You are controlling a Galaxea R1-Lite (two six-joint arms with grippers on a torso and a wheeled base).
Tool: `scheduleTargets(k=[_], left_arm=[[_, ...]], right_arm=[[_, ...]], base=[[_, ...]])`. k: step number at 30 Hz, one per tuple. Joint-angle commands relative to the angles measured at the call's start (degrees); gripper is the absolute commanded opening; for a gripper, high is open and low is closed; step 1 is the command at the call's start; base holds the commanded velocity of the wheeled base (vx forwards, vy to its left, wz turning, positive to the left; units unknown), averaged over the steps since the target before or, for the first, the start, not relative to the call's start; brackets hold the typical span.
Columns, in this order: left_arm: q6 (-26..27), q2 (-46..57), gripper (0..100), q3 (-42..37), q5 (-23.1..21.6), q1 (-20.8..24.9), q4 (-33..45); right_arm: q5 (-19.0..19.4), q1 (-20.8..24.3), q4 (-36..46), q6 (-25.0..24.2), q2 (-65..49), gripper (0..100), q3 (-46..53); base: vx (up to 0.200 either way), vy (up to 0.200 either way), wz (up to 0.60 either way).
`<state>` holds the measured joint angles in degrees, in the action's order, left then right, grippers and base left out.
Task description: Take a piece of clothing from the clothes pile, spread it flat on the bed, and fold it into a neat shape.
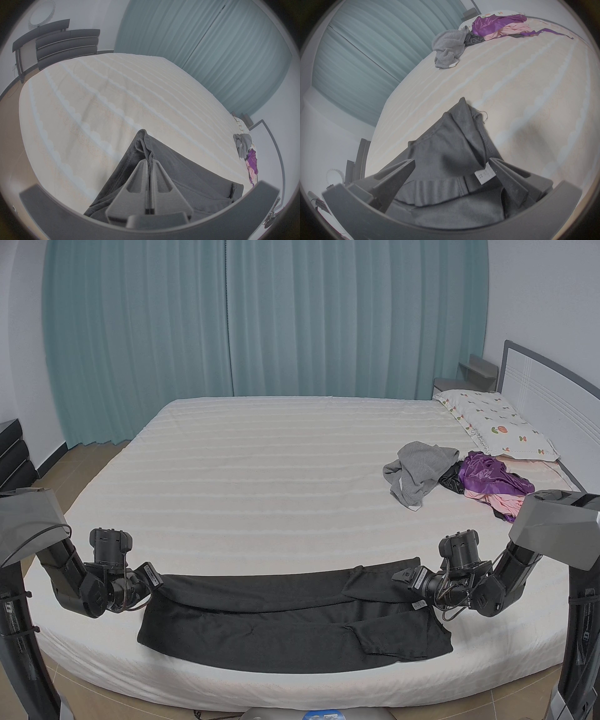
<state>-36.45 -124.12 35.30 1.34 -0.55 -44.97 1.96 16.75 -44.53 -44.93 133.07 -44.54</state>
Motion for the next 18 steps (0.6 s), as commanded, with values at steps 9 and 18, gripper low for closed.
scheduleTargets(k=[9,18], left_arm=[[-0.29,-0.24,0,0.29,-0.02,-0.07,-0.03],[-0.29,-0.15,0,0.12,-0.02,-0.07,-0.03]], right_arm=[[-1.08,0.13,0.41,0.46,3.6,100,-3.27],[-2.49,0.21,1.03,1.78,4.39,0,-4.23]], base=[[0.0,0.0,0.0],[0.0,0.0,0.0]])
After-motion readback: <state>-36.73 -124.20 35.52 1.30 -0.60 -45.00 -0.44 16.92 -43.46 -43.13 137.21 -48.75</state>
